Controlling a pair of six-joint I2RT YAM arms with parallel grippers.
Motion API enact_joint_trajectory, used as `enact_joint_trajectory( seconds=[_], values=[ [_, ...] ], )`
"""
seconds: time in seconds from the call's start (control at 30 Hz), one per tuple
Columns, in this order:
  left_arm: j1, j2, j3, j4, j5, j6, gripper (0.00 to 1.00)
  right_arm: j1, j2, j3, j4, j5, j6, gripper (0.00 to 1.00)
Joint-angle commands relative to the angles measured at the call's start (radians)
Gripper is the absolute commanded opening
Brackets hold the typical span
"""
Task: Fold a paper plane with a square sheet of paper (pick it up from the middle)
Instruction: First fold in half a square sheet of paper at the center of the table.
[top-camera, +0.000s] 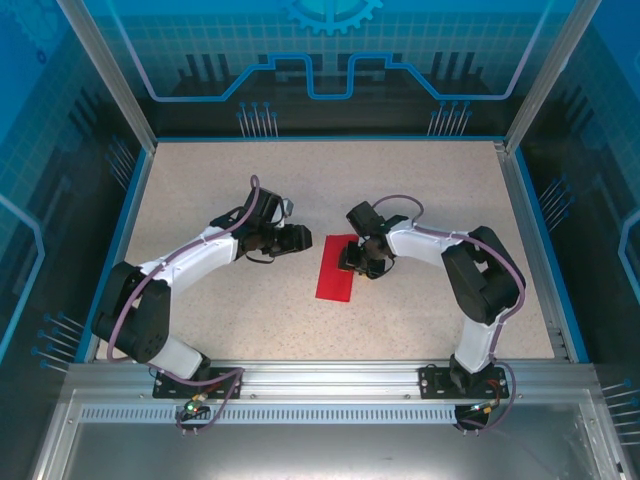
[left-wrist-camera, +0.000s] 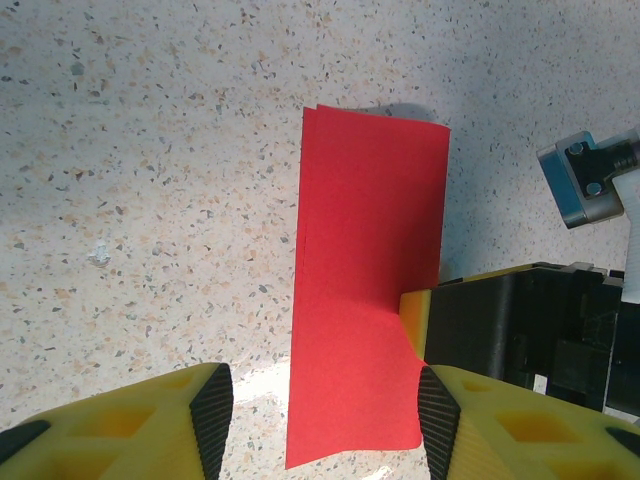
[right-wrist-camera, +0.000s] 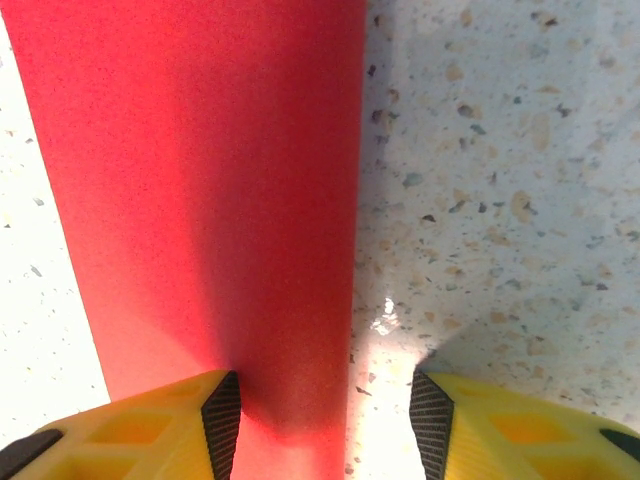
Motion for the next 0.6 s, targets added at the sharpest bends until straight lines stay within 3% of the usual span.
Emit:
enact_joint_trajectory(
  seconds=[0.0, 0.57],
  values=[
    [-0.003, 0.008, -0.005, -0.014, 0.011, -0.011, 0.56, 0.0, 0.04, 0.006, -0.03, 0.014, -0.018, 0.52],
    [-0.003, 0.024, -0.001, -0.015, 0.026, -0.012, 0.55, -0.001, 0.088, 0.04, -0.071, 0.033, -0.038, 0.55]
  ],
)
